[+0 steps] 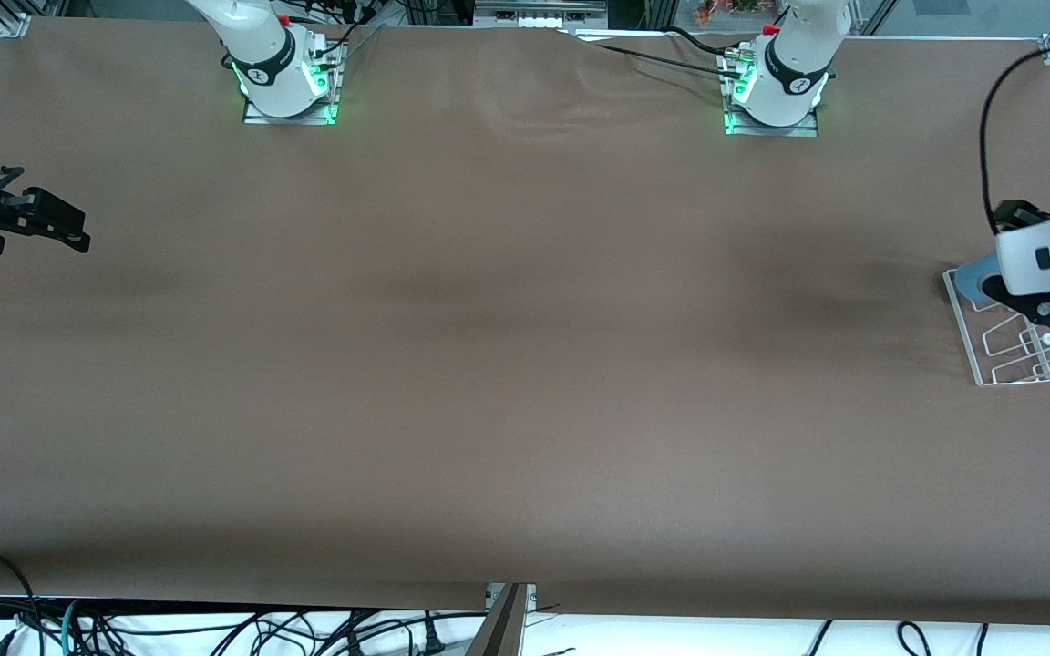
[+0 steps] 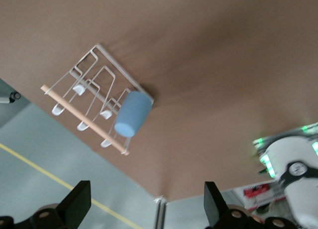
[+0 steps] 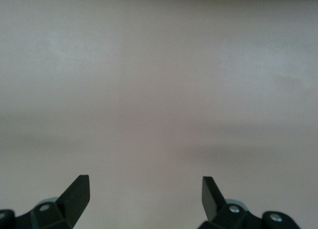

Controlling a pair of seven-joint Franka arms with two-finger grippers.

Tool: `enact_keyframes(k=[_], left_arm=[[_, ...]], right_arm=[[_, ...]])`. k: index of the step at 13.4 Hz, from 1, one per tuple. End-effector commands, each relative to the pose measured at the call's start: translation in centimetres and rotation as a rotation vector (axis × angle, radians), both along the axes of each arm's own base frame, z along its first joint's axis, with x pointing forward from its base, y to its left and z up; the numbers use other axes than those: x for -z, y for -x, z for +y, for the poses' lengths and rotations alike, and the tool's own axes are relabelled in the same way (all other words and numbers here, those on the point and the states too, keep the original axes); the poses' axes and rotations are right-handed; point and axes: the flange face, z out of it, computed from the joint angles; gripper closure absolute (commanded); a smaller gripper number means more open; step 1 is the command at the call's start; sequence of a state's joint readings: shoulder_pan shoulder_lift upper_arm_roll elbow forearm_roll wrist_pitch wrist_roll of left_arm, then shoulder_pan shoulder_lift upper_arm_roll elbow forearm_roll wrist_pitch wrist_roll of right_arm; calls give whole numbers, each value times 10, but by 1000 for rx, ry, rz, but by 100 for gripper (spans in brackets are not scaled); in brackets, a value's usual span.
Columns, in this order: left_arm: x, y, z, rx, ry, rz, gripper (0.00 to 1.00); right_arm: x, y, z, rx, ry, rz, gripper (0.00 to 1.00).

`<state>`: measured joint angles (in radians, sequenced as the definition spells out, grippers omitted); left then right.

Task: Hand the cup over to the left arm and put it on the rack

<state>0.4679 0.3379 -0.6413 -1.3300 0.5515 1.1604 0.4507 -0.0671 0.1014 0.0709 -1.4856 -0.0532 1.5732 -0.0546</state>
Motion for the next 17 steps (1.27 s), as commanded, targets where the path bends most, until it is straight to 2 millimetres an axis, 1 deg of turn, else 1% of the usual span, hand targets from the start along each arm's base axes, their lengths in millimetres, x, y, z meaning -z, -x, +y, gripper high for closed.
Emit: enact_keyframes(k=[1,2,3,4,5,6,7,8,10,11,12,13,17], left_arm=[[-39,26,-19,-94,66,-130,0],[-46,30,-23,-122,119,-158,0],[-51,32,-15,-163,162,-192,0],[-51,32,-3,-201,215,-228,0],[-51,29,12,-203,245,-294,0],[-42,25,12,-190,243,-345,0],[-48,34,11,-202,253,-376,0],[-49,46,9,-241,273,-398,0],[-57,53,4,-406,274,-497,0],[-62,53,-2,-495,257,-531,0],[-64,51,-14,-555,238,-560,0],[-65,50,-17,-576,231,-576,0],[-63,48,-16,-578,228,-572,0]], right_arm=[[-2,3,-2,-14,8,4,0],[-1,3,-3,-12,7,5,0],[-1,3,-3,-12,5,5,0],[-2,3,-3,-12,5,4,0],[-1,3,-3,-12,5,5,0],[-2,3,-4,-10,5,4,0],[-1,3,-4,-10,5,5,0],[-1,3,-4,-10,5,5,0],[-2,3,-3,-9,4,4,0],[-1,3,-3,-9,4,5,0],[-1,3,-3,-9,4,5,0],[-1,3,-3,-9,4,5,0],[0,3,-3,-9,2,7,0]])
